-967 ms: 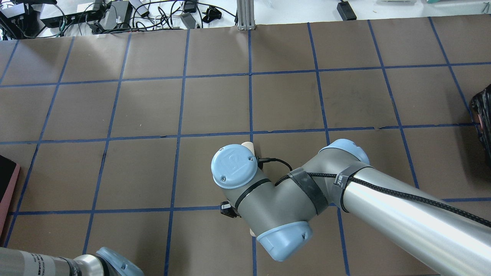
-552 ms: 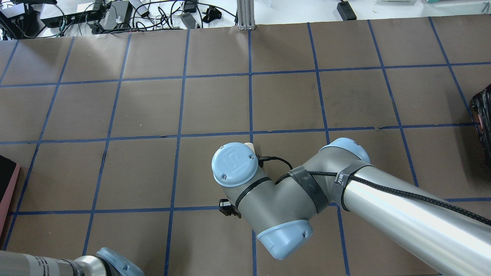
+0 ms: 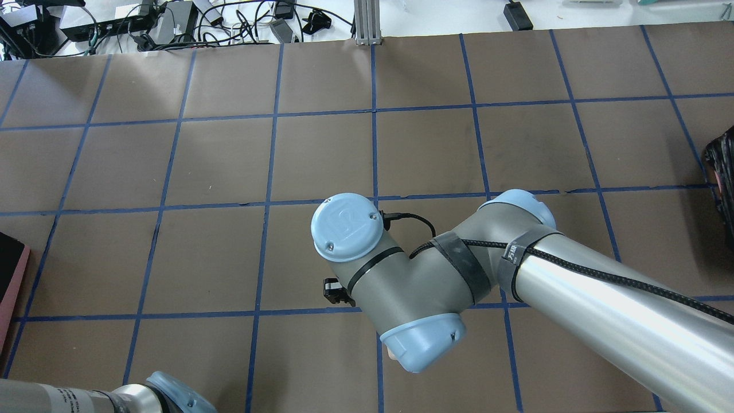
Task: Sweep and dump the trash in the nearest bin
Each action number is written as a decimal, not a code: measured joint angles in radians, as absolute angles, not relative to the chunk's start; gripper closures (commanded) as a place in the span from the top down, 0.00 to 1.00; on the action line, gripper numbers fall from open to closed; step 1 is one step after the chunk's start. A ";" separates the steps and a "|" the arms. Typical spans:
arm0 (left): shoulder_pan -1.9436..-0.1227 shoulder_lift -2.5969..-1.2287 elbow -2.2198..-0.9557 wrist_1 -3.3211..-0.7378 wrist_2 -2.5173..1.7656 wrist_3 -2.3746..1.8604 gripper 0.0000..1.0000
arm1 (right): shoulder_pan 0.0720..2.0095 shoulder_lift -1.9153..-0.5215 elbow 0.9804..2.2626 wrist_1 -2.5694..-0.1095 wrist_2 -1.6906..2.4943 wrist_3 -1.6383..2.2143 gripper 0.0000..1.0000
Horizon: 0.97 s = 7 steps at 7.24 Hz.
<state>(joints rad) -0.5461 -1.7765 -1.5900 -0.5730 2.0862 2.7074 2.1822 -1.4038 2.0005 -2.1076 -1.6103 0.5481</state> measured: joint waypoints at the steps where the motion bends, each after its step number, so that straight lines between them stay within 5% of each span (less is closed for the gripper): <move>1: -0.591 -1.758 -1.588 -0.584 2.074 2.680 0.00 | 2.180 -1.404 1.987 -2.106 -1.622 0.532 0.88; 7: -0.892 -1.662 -1.571 -1.031 1.880 1.831 0.00 | 2.062 -1.548 1.793 -1.806 -1.624 0.423 1.00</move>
